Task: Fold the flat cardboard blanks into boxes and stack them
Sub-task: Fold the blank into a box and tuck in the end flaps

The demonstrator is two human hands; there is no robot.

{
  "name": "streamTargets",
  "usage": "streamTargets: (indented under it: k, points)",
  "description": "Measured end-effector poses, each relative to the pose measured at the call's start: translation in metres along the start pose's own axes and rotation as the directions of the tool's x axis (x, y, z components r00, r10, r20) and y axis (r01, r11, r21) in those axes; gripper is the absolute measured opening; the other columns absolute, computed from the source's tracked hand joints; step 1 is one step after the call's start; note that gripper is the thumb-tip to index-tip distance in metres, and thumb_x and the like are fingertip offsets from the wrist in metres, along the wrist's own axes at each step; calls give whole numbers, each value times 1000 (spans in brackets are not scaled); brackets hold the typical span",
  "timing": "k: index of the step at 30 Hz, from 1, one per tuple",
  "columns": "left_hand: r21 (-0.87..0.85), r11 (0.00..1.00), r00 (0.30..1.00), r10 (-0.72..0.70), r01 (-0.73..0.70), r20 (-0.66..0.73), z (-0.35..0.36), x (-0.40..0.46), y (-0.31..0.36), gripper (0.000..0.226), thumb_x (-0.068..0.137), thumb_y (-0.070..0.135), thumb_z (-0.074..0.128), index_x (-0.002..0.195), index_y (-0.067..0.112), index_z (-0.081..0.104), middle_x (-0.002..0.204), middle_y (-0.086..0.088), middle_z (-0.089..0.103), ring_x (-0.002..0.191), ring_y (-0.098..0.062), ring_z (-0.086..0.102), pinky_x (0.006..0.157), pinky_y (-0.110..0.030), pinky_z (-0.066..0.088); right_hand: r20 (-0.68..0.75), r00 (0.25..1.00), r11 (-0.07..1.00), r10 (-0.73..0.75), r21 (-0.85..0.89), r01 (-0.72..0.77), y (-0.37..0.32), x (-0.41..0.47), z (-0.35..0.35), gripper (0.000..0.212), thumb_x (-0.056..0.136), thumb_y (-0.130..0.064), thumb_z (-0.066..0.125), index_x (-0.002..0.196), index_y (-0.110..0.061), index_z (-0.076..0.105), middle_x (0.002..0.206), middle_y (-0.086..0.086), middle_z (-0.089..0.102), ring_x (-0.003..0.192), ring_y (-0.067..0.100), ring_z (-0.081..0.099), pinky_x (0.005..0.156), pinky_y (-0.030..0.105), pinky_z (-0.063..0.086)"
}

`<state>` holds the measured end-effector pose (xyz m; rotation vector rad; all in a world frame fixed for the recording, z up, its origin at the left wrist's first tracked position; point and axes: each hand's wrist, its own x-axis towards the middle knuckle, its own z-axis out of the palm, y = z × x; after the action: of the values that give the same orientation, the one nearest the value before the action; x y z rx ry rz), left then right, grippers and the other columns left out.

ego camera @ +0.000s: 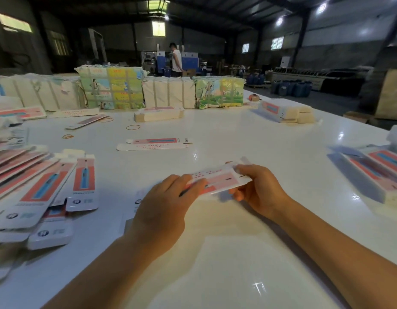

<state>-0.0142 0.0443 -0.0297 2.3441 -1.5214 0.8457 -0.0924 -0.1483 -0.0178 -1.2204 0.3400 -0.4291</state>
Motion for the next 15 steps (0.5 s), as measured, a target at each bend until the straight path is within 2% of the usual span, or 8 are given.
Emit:
streamTargets:
  k: [2,3,4,6,8,11,13,15]
  points:
    - [57,998,999,-21,19,40,4,-1,0,55,66,21,81,117,12,66,113,-18,65,93,-38,65,72,-49,54,13,1000,997,-25,-78,26,1,-2,2,19,92,-2,41,96,9,56,67,18,62,38,22,48,35,24,39]
    - [82,996,996,-50,44,77,3,0,0,57,75,42,69,124,13,61,120,-19,62,101,-41,62,80,-56,49,26,999,995,-33,-96,35,1,-3,2,18,92,0,41,93,8,56,68,19,61,36,23,46,35,24,39]
    - [103,992,987,-91,77,134,1,1,0,68,77,57,50,131,15,55,126,-17,58,107,-40,59,87,-58,45,39,999,994,-36,-101,40,0,-4,3,16,92,1,42,91,7,56,68,20,61,36,23,46,36,24,39]
    - [148,977,962,-183,154,203,-2,3,0,90,72,73,17,144,21,33,136,-7,48,116,-28,52,96,-46,41,49,998,995,-31,-97,36,0,-6,3,14,91,1,44,88,7,56,68,20,62,36,24,46,36,25,40]
    - [152,970,962,-216,192,165,3,2,-4,101,65,80,0,146,24,23,131,0,49,109,-17,51,85,-29,44,41,998,993,-56,-98,60,0,-6,5,15,92,-1,46,85,6,58,64,19,61,38,22,48,37,25,41]
    - [135,959,961,-263,251,85,2,2,-6,103,65,79,-3,137,19,40,109,-1,60,88,-15,58,64,-23,40,-63,983,978,-175,-121,167,2,-7,5,17,95,-7,49,91,0,64,65,14,61,46,20,55,41,27,44]
    - [111,946,949,-311,304,53,0,3,-8,96,68,77,2,127,17,48,101,-1,63,80,-17,59,59,-24,41,-165,928,916,-336,-288,280,4,-11,3,15,95,-11,52,92,-12,67,74,8,64,52,16,57,47,26,48]
    - [93,936,938,-345,341,29,-1,3,-9,89,71,75,4,118,16,52,96,-2,63,74,-18,58,58,-24,42,-162,845,785,-510,-490,379,5,-15,4,15,94,-12,55,92,-21,67,79,2,64,56,8,58,52,20,49]
